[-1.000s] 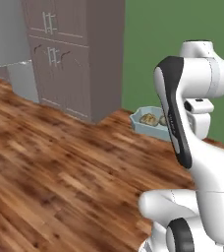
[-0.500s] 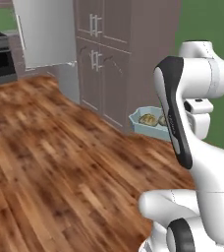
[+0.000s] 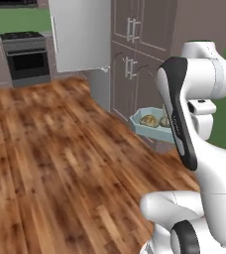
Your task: Place two dumplings into each of the tupperware containers and then place the containers in the fridge.
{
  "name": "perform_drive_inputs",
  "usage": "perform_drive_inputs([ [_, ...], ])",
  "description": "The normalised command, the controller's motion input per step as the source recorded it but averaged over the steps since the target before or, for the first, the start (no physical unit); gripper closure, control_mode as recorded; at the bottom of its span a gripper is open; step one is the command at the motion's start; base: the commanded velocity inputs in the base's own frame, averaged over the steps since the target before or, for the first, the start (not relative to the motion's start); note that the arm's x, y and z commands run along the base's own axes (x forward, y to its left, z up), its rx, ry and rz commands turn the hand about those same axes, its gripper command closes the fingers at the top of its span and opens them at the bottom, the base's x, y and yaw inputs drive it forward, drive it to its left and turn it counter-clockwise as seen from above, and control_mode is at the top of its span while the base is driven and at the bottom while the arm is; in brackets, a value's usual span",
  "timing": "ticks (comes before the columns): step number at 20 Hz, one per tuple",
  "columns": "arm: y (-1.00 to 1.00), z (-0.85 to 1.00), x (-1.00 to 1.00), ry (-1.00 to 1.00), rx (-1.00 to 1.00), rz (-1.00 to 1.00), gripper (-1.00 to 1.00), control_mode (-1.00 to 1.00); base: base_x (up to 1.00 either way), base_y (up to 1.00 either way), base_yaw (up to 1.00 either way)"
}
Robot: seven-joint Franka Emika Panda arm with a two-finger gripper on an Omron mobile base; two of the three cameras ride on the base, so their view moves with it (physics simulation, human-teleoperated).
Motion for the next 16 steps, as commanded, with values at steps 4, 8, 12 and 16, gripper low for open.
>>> perform_drive_inputs([
  [4,0.0,0.0,0.0,0.0,0.0,0.0,1.0,1.0,1.0,0.08,0.09],
  [8,0.0,0.0,0.0,0.0,0.0,0.0,1.0,1.0,1.0,0.08,0.05],
  [12,0.0,0.0,0.0,0.0,0.0,0.0,1.0,1.0,1.0,0.11,0.07],
  [16,0.0,0.0,0.0,0.0,0.0,0.0,1.0,1.0,1.0,0.17,0.1],
])
